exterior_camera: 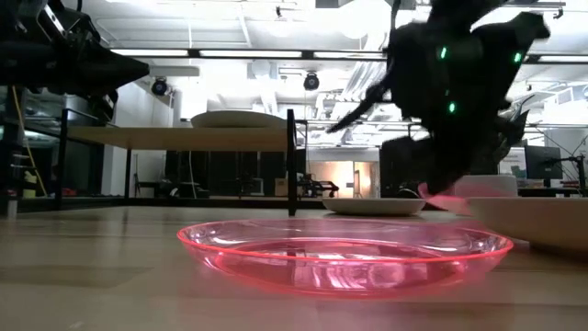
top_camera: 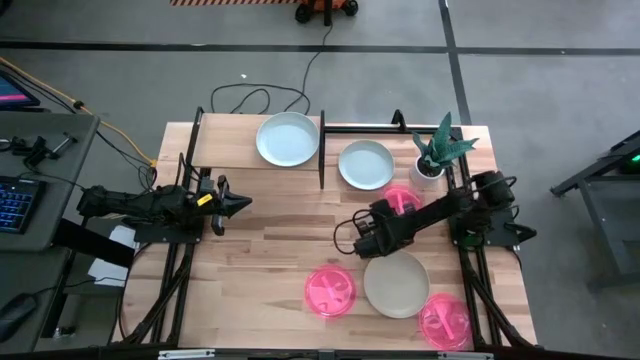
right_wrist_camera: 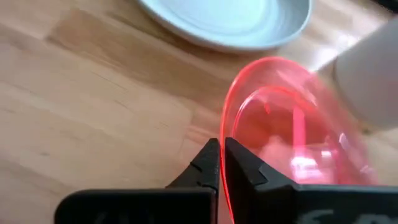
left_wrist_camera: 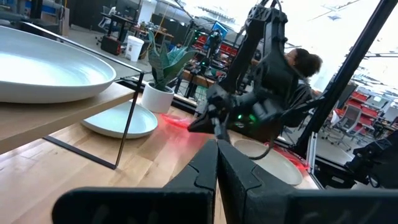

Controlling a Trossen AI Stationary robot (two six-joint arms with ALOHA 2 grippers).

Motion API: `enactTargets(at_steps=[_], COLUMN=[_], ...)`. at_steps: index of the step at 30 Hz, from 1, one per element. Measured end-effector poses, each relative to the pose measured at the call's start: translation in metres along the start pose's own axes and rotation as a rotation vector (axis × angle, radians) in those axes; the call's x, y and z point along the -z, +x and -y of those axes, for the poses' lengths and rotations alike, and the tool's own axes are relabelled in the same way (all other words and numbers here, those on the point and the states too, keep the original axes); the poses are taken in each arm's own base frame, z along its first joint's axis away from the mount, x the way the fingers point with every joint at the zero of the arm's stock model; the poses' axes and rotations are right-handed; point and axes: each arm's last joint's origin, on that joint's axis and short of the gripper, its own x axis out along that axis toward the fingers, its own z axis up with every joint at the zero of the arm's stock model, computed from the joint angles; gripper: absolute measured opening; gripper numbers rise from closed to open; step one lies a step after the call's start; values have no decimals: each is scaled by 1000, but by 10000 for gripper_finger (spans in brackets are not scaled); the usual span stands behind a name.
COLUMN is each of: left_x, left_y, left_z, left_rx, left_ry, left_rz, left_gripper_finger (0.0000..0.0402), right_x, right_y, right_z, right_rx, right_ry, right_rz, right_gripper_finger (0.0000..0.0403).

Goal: Place and stack plates onto a shelf
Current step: Put the top center transparent pink plate on the shelf

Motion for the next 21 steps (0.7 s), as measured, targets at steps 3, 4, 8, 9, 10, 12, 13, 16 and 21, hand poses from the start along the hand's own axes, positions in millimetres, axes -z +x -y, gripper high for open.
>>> enactTargets(at_steps=[3, 4, 8, 9, 10, 12, 13, 16, 21], left_x=[0, 0, 0, 0, 0, 0, 0, 0, 0], left_y=[0, 0, 0, 0, 0, 0, 0, 0, 0], left_z=[0, 0, 0, 0, 0, 0, 0, 0, 0], left_rx=[0, 0, 0, 0, 0, 0, 0, 0, 0], left_ry=[0, 0, 0, -1, 0, 0, -1, -1, -11], left_rz=[0, 1, 0, 1, 0, 0, 1, 1, 1], left_gripper_finger=[1, 1, 1, 1, 1, 1, 1, 1, 1], right_x=[-7, -10, -19, -22, -24, -26, -26, -22, -4], right_y=[-21, -27, -53, -59, -64, -71, -72, -68, -52], right_z=[1, 2, 10, 12, 15, 19, 21, 24, 38], right_rx=[-77, -104, -201, -227, -245, -274, -285, -282, -179], right_ry=[-22, -30, -68, -72, -75, -83, -83, -124, -172], right_rz=[12, 16, 25, 31, 34, 32, 21, -32, -114], right_gripper_finger=[0, 0, 0, 0, 0, 0, 0, 0, 0])
